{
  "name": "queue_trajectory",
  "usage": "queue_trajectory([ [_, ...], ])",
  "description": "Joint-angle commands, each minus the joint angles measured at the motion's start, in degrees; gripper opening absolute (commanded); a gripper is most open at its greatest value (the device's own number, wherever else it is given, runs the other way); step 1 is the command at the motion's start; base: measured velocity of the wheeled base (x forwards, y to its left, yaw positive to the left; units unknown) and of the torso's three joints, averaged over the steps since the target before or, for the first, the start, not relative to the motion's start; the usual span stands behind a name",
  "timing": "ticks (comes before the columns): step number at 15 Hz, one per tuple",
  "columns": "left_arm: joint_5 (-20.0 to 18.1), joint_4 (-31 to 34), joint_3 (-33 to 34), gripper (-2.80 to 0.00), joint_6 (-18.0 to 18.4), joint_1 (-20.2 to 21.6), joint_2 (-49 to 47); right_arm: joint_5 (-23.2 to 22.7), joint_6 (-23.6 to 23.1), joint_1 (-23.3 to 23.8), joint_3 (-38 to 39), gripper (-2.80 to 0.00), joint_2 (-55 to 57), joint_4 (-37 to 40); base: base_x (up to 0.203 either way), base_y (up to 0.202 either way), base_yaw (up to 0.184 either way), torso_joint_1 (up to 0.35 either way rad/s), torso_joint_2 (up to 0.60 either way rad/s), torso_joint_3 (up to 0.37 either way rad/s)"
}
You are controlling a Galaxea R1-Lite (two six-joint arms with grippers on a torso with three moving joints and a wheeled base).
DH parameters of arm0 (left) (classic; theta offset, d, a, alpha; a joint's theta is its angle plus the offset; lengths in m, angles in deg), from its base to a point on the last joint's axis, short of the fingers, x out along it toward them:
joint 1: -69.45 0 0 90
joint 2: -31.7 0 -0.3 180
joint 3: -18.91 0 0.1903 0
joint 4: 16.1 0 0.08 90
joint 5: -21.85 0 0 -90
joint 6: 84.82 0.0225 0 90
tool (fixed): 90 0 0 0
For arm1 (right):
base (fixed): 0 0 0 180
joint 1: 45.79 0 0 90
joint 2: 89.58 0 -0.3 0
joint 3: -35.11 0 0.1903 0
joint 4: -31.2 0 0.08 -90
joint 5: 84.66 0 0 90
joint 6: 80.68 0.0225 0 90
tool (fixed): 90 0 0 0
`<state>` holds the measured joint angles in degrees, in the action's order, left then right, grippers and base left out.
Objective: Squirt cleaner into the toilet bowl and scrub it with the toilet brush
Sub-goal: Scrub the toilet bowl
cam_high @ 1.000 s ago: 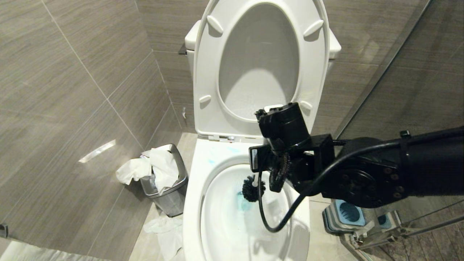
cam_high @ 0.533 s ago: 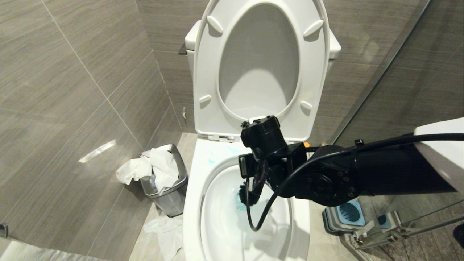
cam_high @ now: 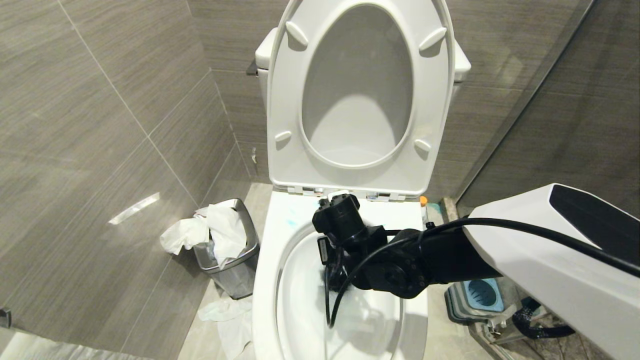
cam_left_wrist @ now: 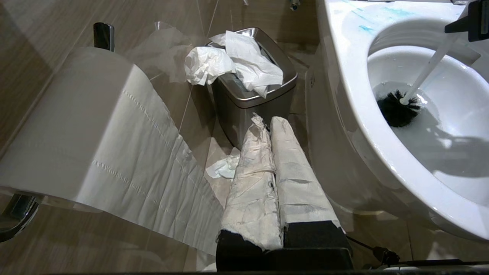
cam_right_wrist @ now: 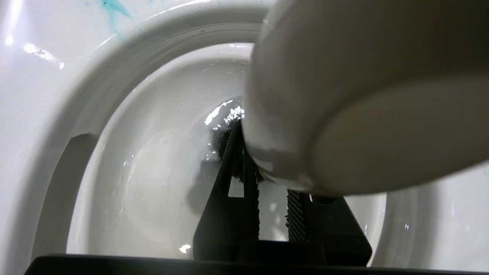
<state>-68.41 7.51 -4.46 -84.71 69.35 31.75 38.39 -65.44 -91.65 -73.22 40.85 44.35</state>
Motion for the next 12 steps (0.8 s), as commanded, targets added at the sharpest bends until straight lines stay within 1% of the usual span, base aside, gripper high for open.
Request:
queue_trajectory([
  [1, -0.01, 0.02, 0.09, -2.80, -0.02, 0.01, -0.05, 0.11, -0.12, -0.04, -0.33, -2.80, -1.31, 0.21, 0.000, 0.000, 0.000, 0.000, 0.00, 0.000],
  [3, -0.01, 0.02, 0.09, -2.80, 0.01, 0.01, -0.05, 0.02, -0.37, -0.14, -0.11, -2.80, -5.97, 0.62, 0.000, 0.000, 0.000, 0.000, 0.00, 0.000],
  [6, -0.01, 0.09, 0.09, -2.80, 0.07, 0.01, -0.05, -0.48, -0.72, -0.27, 0.46, -2.80, -12.81, 4.16, 0.000, 0.000, 0.000, 0.000, 0.00, 0.000],
  [9, -0.01, 0.02, 0.09, -2.80, -0.02, 0.01, -0.05, -0.62, -0.92, -0.28, 0.77, -2.80, -12.73, 4.77, 0.000, 0.000, 0.000, 0.000, 0.00, 0.000],
  [12, -0.01, 0.02, 0.09, -2.80, 0.07, 0.01, -0.05, -0.63, -0.86, -0.27, 0.13, -2.80, -9.43, 4.52, 0.000, 0.000, 0.000, 0.000, 0.00, 0.000],
])
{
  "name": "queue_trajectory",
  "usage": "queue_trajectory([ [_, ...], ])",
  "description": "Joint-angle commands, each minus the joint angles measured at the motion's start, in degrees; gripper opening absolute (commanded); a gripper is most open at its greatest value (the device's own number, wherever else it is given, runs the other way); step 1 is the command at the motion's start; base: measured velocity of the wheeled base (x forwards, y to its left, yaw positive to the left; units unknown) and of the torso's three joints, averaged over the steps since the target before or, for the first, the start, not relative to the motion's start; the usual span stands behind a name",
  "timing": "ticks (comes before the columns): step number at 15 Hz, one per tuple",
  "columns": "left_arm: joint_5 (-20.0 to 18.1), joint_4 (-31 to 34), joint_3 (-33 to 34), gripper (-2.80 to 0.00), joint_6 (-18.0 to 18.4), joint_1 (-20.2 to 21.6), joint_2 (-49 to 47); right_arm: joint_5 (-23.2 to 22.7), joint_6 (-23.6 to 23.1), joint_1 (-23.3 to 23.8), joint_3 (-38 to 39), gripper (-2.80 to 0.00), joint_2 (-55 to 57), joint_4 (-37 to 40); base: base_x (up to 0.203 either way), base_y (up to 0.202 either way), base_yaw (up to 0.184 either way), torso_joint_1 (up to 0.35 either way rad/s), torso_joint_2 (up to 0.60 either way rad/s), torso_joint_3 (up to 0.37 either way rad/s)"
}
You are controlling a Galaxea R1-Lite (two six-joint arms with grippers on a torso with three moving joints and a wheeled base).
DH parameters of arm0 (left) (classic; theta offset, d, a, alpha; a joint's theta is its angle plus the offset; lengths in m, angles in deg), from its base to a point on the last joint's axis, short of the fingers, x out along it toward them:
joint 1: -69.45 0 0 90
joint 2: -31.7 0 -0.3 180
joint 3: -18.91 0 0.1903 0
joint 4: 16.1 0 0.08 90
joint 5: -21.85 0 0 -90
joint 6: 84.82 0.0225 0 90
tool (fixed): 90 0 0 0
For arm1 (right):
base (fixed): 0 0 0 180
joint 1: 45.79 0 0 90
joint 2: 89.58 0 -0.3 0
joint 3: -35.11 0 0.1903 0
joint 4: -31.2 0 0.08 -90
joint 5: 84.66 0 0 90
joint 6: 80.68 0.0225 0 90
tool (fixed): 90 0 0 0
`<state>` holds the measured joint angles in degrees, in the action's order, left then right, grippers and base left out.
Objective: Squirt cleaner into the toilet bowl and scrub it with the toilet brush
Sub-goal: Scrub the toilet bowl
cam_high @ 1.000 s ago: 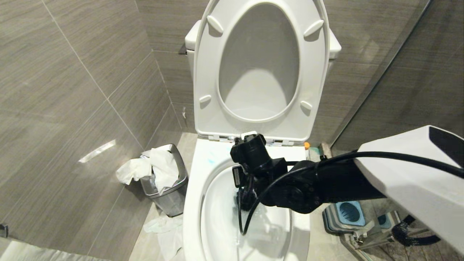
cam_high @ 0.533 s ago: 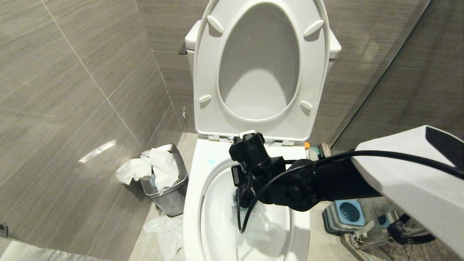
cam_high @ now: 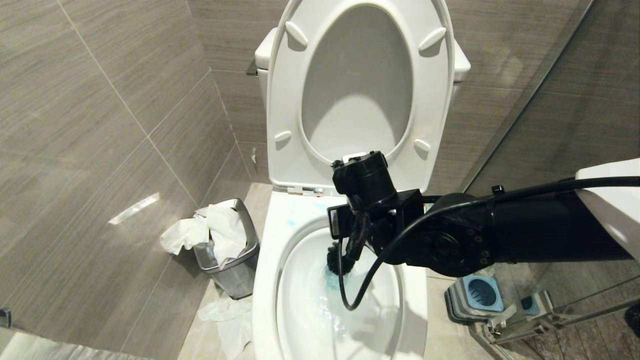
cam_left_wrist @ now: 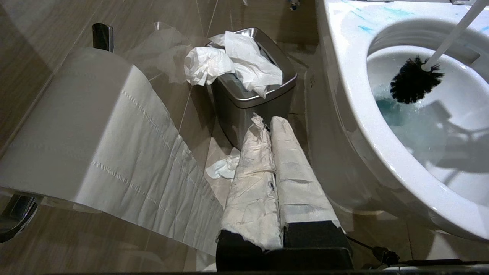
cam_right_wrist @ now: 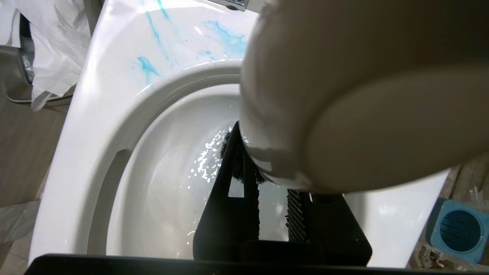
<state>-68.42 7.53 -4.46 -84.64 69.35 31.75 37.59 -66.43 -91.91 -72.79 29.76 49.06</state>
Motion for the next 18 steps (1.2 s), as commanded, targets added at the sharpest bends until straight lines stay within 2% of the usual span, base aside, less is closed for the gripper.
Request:
queue_trajectory([
  [1, 0.00, 0.00, 0.09, -2.80, 0.00, 0.01, -0.05, 0.13, 0.20, 0.02, -0.47, -2.80, 2.92, -0.29, 0.000, 0.000, 0.000, 0.000, 0.00, 0.000],
  [10, 0.00, 0.00, 0.09, -2.80, -0.04, 0.01, -0.05, 0.19, 0.77, -0.03, -1.33, -2.80, 8.76, -0.55, 0.000, 0.000, 0.000, 0.000, 0.00, 0.000],
  [18, 0.00, 0.00, 0.09, -2.80, 0.00, 0.01, -0.05, 0.29, 0.27, -2.33, 0.83, -2.80, -3.13, 0.96, 0.000, 0.000, 0.000, 0.000, 0.00, 0.000],
])
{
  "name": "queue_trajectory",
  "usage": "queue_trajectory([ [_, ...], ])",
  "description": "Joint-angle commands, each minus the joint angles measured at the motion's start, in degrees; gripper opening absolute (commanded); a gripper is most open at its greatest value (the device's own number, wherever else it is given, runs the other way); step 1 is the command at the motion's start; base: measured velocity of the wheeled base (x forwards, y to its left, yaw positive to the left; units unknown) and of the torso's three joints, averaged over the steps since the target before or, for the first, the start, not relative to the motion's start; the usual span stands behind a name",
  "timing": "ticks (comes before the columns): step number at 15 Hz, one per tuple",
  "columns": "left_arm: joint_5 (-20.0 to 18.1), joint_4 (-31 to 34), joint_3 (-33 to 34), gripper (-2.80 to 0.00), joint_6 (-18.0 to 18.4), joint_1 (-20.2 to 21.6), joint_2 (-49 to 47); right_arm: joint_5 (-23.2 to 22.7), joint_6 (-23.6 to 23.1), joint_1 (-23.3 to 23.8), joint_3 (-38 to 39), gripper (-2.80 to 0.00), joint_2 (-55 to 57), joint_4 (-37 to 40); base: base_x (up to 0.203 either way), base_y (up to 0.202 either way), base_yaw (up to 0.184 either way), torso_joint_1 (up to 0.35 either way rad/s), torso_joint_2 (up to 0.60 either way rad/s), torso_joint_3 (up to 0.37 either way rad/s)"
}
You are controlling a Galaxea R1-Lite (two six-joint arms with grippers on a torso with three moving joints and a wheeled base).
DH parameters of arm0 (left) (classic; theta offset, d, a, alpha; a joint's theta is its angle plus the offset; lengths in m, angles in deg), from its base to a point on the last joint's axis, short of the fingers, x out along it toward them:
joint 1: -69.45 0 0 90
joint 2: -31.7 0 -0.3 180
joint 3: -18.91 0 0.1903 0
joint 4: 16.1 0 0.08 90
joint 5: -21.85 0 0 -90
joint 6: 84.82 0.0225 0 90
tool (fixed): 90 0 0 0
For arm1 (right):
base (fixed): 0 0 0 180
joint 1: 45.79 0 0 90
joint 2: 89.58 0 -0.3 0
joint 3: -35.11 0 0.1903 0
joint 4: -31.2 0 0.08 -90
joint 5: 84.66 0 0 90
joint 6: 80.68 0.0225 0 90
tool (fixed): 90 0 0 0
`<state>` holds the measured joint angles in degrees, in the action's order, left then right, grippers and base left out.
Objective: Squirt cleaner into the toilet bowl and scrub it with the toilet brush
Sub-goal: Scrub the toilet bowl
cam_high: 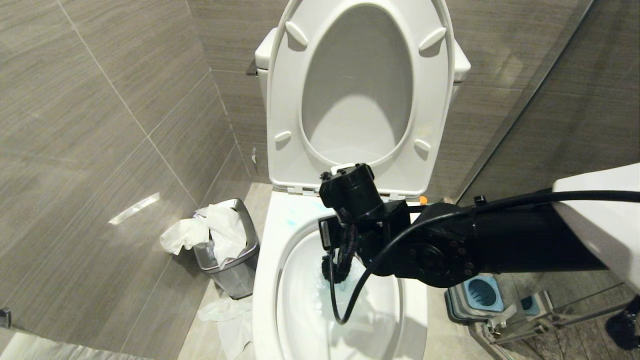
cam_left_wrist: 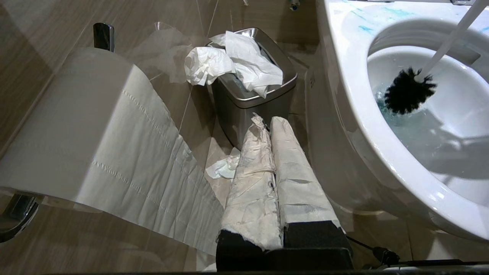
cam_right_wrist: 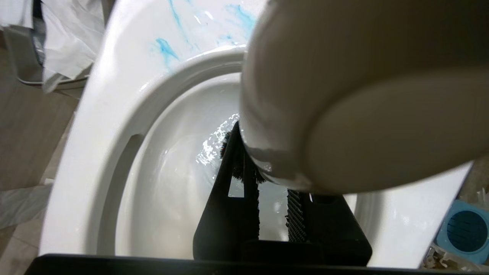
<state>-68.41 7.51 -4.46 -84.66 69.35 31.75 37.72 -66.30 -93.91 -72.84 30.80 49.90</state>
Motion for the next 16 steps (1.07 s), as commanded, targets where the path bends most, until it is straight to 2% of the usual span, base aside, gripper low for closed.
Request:
queue_trajectory([
  [1, -0.01, 0.02, 0.09, -2.80, -0.05, 0.01, -0.05, 0.18, 0.28, -0.42, 1.55, -2.80, -5.63, 0.28, 0.000, 0.000, 0.000, 0.000, 0.00, 0.000],
  [6, -0.01, 0.02, 0.09, -2.80, -0.01, 0.01, -0.05, 0.23, 0.38, -0.57, 4.08, -2.80, -9.22, 1.14, 0.000, 0.000, 0.000, 0.000, 0.00, 0.000],
  [11, -0.01, 0.02, 0.09, -2.80, 0.02, 0.01, -0.05, 0.23, 3.22, -0.43, 3.04, -2.80, -1.92, 0.61, 0.000, 0.000, 0.000, 0.000, 0.00, 0.000],
  [16, -0.01, 0.02, 0.09, -2.80, 0.02, 0.01, -0.05, 0.30, 4.12, 0.60, -1.73, -2.80, 5.98, 0.46, 0.000, 0.000, 0.000, 0.000, 0.00, 0.000],
])
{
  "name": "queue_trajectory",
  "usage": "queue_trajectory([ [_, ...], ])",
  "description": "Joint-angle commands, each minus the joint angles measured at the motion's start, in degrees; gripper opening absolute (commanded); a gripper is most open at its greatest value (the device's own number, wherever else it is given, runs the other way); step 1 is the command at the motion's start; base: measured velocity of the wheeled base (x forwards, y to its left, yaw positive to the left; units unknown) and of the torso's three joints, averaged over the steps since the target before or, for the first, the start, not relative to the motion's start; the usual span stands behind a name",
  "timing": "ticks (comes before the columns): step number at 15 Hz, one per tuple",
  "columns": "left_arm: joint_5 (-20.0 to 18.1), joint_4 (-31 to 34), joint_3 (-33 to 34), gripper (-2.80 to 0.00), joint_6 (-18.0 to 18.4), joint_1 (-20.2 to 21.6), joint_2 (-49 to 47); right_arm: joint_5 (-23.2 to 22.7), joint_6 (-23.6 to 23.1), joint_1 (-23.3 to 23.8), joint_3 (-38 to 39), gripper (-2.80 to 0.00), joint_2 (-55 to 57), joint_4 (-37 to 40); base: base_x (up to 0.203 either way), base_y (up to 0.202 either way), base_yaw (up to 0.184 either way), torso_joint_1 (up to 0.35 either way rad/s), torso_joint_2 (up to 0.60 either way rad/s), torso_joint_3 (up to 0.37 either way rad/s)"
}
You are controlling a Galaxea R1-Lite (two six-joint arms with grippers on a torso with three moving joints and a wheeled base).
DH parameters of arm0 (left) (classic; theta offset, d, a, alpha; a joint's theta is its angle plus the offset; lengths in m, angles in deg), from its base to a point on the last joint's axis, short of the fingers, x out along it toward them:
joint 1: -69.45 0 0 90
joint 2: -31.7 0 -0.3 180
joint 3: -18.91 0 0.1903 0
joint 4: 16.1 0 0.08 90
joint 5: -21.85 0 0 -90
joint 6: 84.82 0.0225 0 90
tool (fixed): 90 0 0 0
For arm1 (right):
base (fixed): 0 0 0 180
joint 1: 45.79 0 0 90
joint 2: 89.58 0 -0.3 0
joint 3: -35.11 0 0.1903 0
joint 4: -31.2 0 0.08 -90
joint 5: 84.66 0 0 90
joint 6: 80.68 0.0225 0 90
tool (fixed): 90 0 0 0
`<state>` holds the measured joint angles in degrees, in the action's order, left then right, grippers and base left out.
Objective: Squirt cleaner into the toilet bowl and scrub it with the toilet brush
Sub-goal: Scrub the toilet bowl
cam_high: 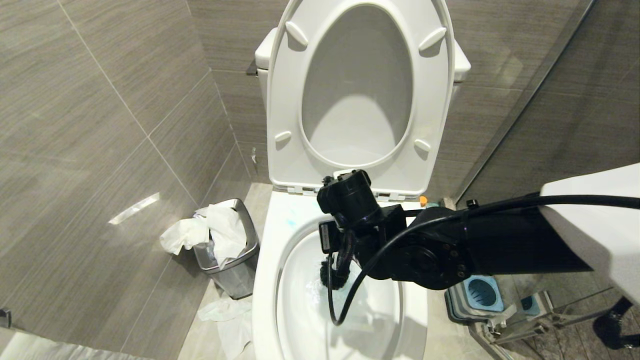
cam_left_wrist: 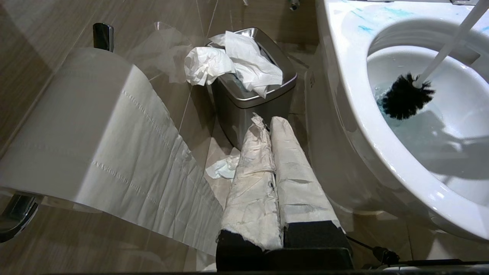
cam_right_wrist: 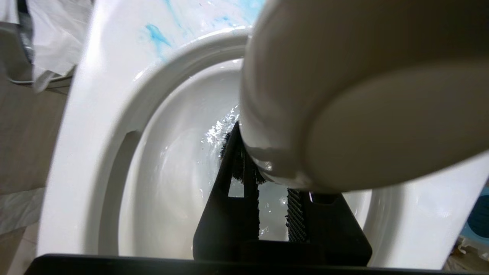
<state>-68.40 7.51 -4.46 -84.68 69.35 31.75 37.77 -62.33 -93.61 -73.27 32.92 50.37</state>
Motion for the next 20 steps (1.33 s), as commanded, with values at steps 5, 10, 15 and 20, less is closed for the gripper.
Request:
queue_trajectory([
  [5, -0.02, 0.02, 0.09, -2.80, 0.04, 0.01, -0.05, 0.44, -0.58, 0.53, -4.16, -2.80, 6.36, 0.24, 0.000, 0.000, 0.000, 0.000, 0.00, 0.000],
  [10, -0.02, 0.02, 0.09, -2.80, 0.04, 0.01, -0.05, -0.15, -3.40, 0.53, -4.13, -2.80, -1.37, 0.54, 0.000, 0.000, 0.000, 0.000, 0.00, 0.000],
  [15, -0.02, 0.02, 0.09, -2.80, -0.05, 0.01, -0.05, -0.78, -4.58, 0.45, -0.70, -2.80, -10.84, 2.62, 0.000, 0.000, 0.000, 0.000, 0.00, 0.000],
  [20, -0.02, 0.02, 0.09, -2.80, -0.03, 0.01, -0.05, -0.53, -4.52, 0.53, 4.02, -2.80, -13.06, 3.36, 0.000, 0.000, 0.000, 0.000, 0.00, 0.000],
])
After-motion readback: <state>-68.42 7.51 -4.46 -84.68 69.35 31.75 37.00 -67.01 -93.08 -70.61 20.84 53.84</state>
